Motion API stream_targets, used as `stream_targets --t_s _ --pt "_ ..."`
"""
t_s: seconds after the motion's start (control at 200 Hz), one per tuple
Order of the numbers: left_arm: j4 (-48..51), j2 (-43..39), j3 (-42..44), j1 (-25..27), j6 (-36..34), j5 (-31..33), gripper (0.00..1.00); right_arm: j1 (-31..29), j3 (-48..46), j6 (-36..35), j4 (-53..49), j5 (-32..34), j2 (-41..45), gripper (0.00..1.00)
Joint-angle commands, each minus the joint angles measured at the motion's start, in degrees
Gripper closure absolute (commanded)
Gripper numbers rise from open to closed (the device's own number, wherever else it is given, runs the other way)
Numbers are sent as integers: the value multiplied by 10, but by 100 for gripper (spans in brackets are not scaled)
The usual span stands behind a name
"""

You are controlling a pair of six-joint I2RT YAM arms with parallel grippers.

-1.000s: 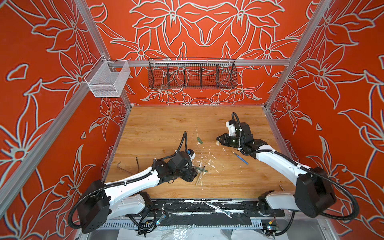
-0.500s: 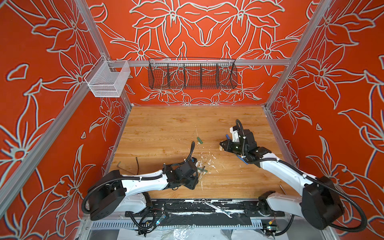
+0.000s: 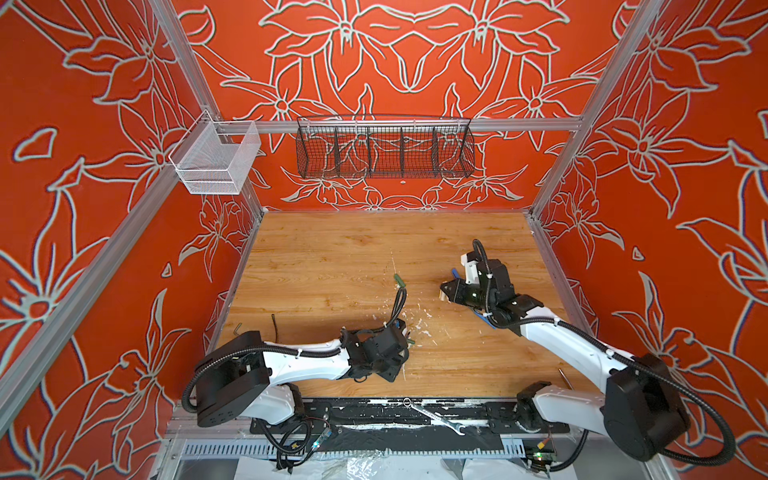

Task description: Insert the pens into the pen caps

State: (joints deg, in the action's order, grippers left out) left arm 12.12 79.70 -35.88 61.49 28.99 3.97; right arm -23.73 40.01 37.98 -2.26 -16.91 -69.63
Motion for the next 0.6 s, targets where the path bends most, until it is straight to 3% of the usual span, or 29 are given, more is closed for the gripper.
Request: stream_targets --t_s 0.0,0.3,0.59 --pt "19 13 -12 10 15 18 57 2 -6 10 9 7 8 100" --pt "57 37 -28 23 31 49 59 2 -9 6 6 10 15 100" --pt "71 64 -43 42 46 68 69 2 -6 0 1 13 18 100"
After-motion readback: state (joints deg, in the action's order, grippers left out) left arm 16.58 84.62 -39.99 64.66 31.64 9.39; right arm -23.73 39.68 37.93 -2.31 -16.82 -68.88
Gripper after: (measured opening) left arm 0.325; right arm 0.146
